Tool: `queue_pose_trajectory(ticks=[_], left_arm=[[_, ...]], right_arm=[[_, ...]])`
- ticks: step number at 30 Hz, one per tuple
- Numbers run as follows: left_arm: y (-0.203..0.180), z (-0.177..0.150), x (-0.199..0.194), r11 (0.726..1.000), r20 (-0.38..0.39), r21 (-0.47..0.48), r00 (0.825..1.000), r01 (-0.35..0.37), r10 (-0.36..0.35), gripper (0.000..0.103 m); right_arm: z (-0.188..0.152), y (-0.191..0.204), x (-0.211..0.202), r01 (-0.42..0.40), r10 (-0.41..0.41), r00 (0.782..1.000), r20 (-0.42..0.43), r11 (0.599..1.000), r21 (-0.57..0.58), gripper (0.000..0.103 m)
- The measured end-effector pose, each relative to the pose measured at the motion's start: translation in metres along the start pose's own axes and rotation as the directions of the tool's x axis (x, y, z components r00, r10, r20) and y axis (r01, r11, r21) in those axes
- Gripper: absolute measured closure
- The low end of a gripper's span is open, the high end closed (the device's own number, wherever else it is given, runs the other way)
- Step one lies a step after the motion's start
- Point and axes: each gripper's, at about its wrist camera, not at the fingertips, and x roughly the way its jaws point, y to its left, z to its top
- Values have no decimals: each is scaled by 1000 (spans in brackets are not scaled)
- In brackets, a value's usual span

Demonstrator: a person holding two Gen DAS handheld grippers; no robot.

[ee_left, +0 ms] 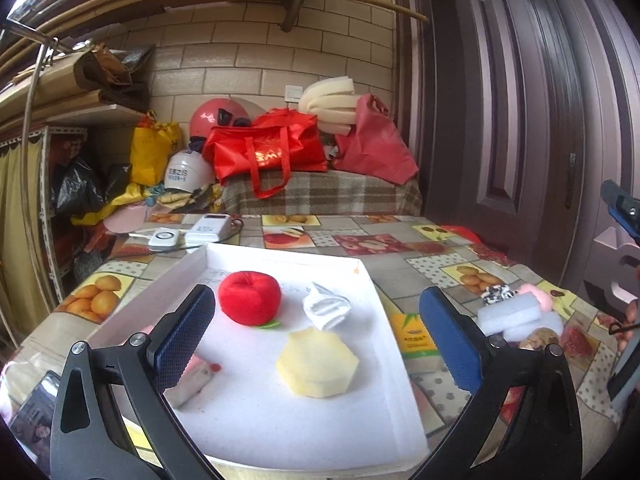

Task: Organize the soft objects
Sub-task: 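Grasp the knotted rope toys with the right tool while the left tool returns to the table, then grasp the white foam block with the left tool while the right tool holds the ropes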

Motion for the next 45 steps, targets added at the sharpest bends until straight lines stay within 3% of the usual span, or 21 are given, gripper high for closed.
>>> queue_pose_trajectory(ticks=[3,7,9,10,11,13,16,19,25,27,29,31,33,34,37,40,43,45], left_arm=[[-22,-5,13,995,-89,23,992,92,-90,0],[-60,-11,23,960,-178,56,948,276,-262,0],[-83,-13,28,943,-222,106,931,317,-288,0],[-93,-15,31,937,-244,134,927,322,-283,0],[-101,-16,32,932,-258,151,923,330,-285,0],[-111,-17,34,924,-268,158,916,348,-299,0],[-117,-17,37,923,-277,157,913,351,-300,0],[-113,-17,39,931,-280,144,916,336,-288,0],[-107,-16,44,945,-278,105,921,311,-272,0],[-110,-15,43,942,-269,113,922,316,-278,0],[-115,-16,45,940,-286,132,921,313,-266,0],[-119,-17,50,938,-310,136,913,320,-267,0],[-124,-18,58,936,-339,126,901,329,-271,0],[-128,-19,63,934,-355,118,893,337,-277,0],[-142,-20,78,928,-392,92,870,360,-298,0],[-159,-19,92,925,-406,82,860,371,-309,1],[-175,-18,107,925,-429,87,852,371,-301,1],[-185,-19,118,924,-449,89,844,371,-295,1]], right_arm=[[-9,-29,20,-21,19,987,-160,1000,-9,0],[-38,-59,43,20,-27,934,-358,1000,-23,0],[-49,-70,48,-20,25,888,-458,1000,16,0],[-51,-74,49,-70,95,862,-498,995,69,0],[-53,-75,44,-102,136,849,-511,990,93,0],[-56,-68,39,-139,154,818,-554,988,68,0],[-70,-45,40,-208,165,734,-659,978,14,1],[-79,-23,39,-297,192,679,-708,955,-26,16],[-96,13,54,-388,156,629,-762,912,-133,40],[-108,19,62,-385,101,609,-787,905,-183,57],[-104,19,54,-421,122,616,-779,886,-195,80],[-96,13,38,-444,155,625,-765,877,-185,85],[-85,-5,29,-419,189,645,-740,898,-136,85],[-77,-20,26,-388,204,661,-722,916,-97,85],[-59,-81,25,-219,167,742,-649,976,1,85],[-56,-132,34,-65,114,775,-622,993,101,85],[-67,-154,36,-1,109,779,-617,985,172,85],[-78,-162,40,-4,178,747,-640,964,265,84]])
